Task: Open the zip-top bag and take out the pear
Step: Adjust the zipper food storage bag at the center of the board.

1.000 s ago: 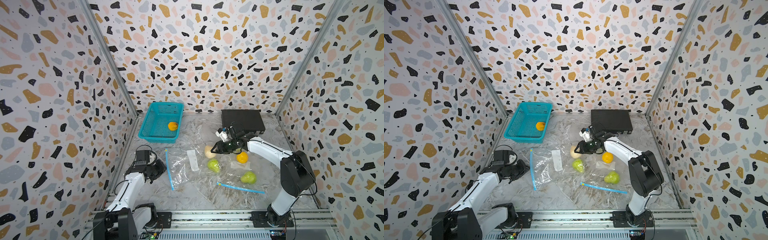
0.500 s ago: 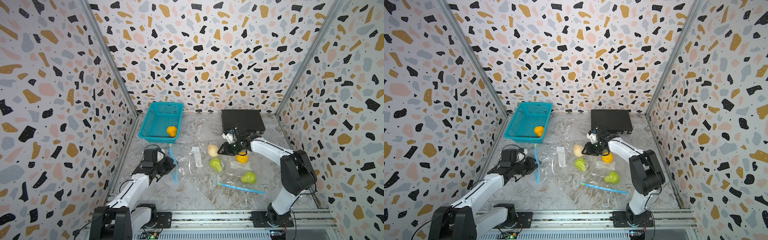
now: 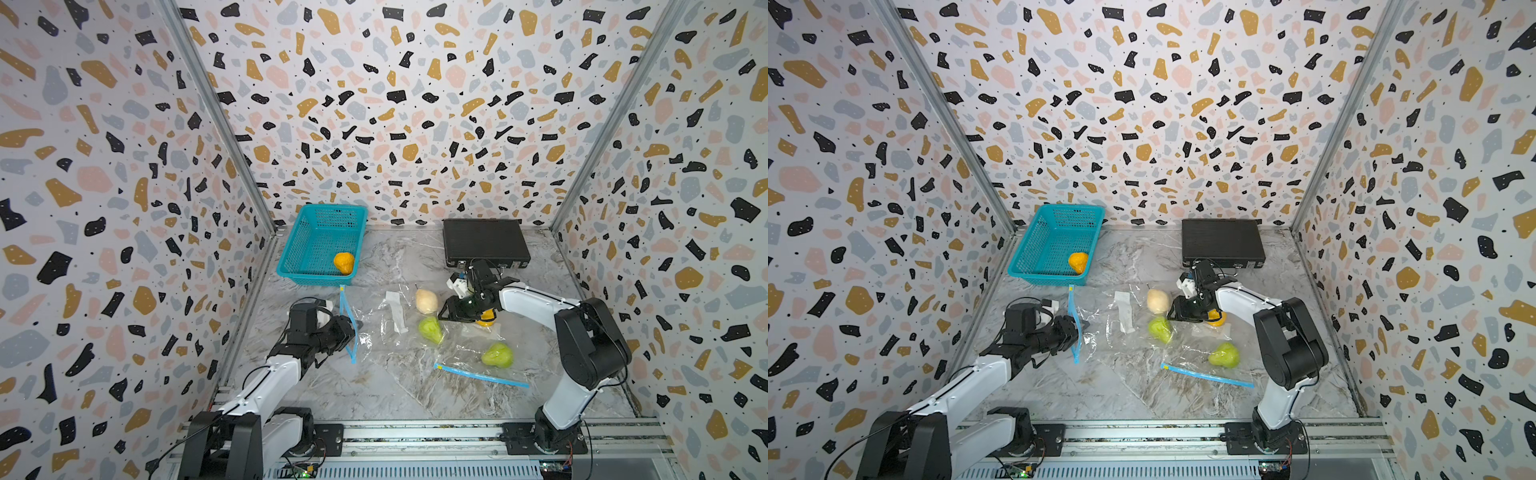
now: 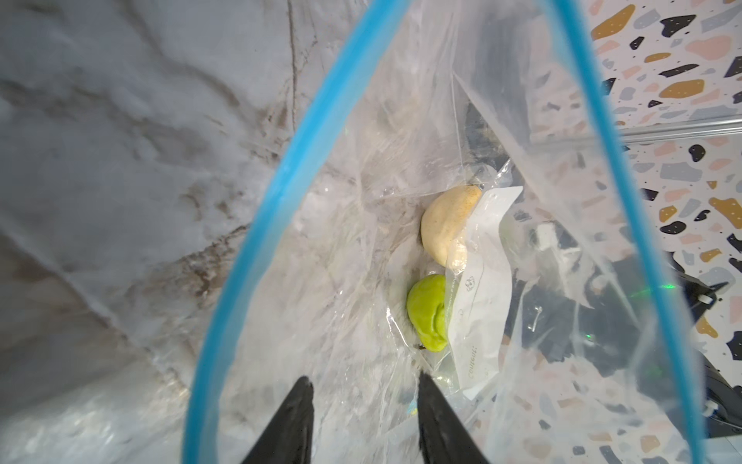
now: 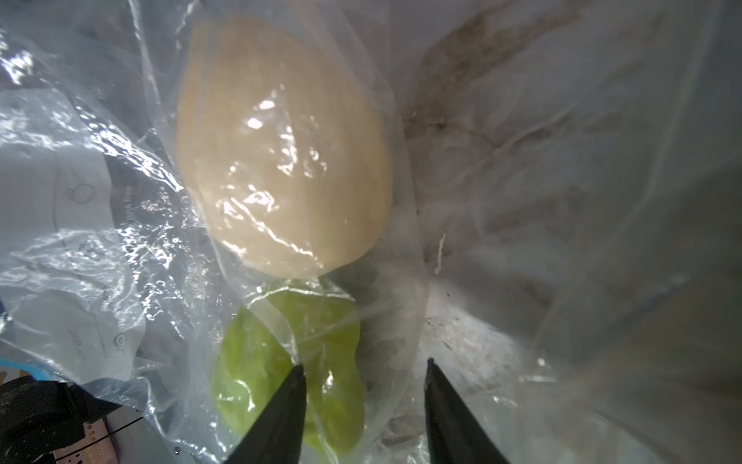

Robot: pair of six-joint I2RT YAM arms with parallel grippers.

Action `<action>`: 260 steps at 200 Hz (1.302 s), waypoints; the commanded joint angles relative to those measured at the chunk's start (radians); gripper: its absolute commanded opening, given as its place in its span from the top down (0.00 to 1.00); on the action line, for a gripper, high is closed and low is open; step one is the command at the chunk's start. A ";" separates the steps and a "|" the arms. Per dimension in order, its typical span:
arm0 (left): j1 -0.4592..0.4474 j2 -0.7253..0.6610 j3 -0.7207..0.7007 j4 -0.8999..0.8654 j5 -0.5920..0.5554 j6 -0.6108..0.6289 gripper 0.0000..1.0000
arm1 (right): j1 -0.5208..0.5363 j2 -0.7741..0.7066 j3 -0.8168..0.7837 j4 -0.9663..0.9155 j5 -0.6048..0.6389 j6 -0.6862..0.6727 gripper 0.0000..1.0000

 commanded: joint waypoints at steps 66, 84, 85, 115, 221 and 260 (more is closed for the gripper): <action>-0.017 0.021 -0.101 0.219 0.018 -0.055 0.51 | 0.076 -0.119 0.077 -0.064 -0.029 0.035 1.00; -0.017 0.017 -0.108 0.226 -0.001 -0.055 0.51 | 0.096 -0.169 0.103 -0.110 -0.018 0.034 1.00; -0.017 0.017 -0.108 0.227 -0.002 -0.054 0.51 | 0.097 -0.171 0.105 -0.114 -0.017 0.034 1.00; -0.015 -0.001 -0.115 0.250 -0.030 -0.063 0.50 | 0.132 -0.232 0.148 -0.182 0.014 0.033 1.00; -0.016 0.045 -0.182 0.483 0.036 -0.102 0.29 | 0.181 -0.303 0.245 -0.243 0.014 0.054 1.00; -0.014 0.063 -0.206 0.541 0.076 -0.110 0.27 | 0.178 -0.321 0.269 -0.261 0.076 0.042 1.00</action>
